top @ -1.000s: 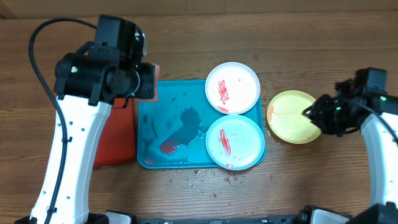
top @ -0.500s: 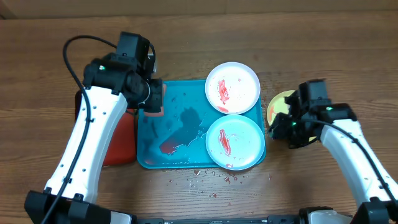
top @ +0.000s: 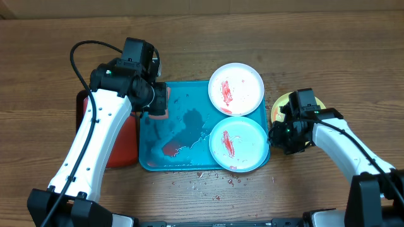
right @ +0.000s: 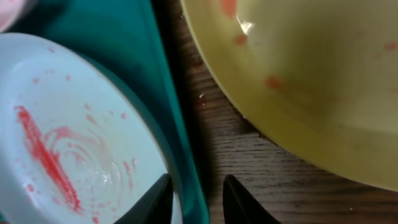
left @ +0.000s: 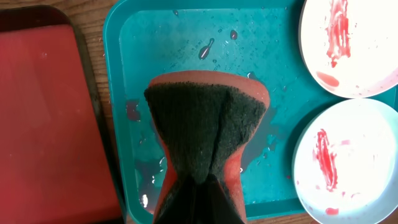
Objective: Clean dirty plates on tray and stack at the side
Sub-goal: 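Release the yellow plate and move the right gripper back toward the tray, then grasp the light-blue plate rim with the right gripper and pull it left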
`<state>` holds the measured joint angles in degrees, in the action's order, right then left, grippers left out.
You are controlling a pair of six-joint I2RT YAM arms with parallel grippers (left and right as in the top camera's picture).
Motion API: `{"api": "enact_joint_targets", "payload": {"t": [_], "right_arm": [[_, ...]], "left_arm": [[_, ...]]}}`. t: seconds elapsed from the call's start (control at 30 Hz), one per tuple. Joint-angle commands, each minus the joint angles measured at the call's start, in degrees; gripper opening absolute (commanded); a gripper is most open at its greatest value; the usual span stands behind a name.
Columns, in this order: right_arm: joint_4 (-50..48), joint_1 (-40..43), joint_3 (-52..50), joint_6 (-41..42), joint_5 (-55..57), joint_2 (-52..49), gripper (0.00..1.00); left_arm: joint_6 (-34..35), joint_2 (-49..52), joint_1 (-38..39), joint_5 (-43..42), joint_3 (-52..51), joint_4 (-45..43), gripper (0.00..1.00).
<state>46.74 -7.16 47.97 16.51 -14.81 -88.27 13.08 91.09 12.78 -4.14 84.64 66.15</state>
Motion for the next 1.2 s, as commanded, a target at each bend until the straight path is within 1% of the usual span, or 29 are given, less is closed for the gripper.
{"api": "enact_joint_targets", "payload": {"t": [0.0, 0.4, 0.5, 0.77, 0.87, 0.9, 1.0, 1.17], "right_arm": [[-0.2, -0.3, -0.4, 0.2, -0.2, -0.7, 0.28], [0.3, -0.3, -0.4, -0.4, -3.3, -0.7, 0.27], [0.4, -0.7, -0.4, -0.4, -3.3, -0.7, 0.24], [0.1, -4.8, -0.4, -0.2, -3.2, -0.7, 0.23], [-0.2, -6.8, -0.4, 3.0, 0.3, -0.7, 0.23], [-0.2, -7.1, -0.4, 3.5, 0.7, -0.7, 0.20], [-0.2, -7.6, -0.4, 3.8, 0.6, -0.7, 0.04], [-0.2, -9.4, 0.3, 4.4, -2.6, -0.7, 0.04]], "left_arm": [[-1.5, 0.0, 0.0, -0.8, -0.1, -0.4, 0.04], [-1.5, 0.0, 0.0, -0.8, -0.1, -0.5, 0.04], [-1.5, 0.0, 0.0, -0.8, -0.1, -0.5, 0.04], [-1.5, 0.0, 0.0, -0.8, -0.1, -0.8, 0.04], [-1.5, 0.0, 0.0, -0.8, -0.1, -0.8, 0.05], [-1.5, 0.0, 0.0, -0.8, -0.1, -0.8, 0.04], [-1.5, 0.0, 0.0, -0.8, -0.1, -0.8, 0.04], [-1.5, 0.0, 0.0, -0.8, -0.1, -0.9, 0.04]]}}
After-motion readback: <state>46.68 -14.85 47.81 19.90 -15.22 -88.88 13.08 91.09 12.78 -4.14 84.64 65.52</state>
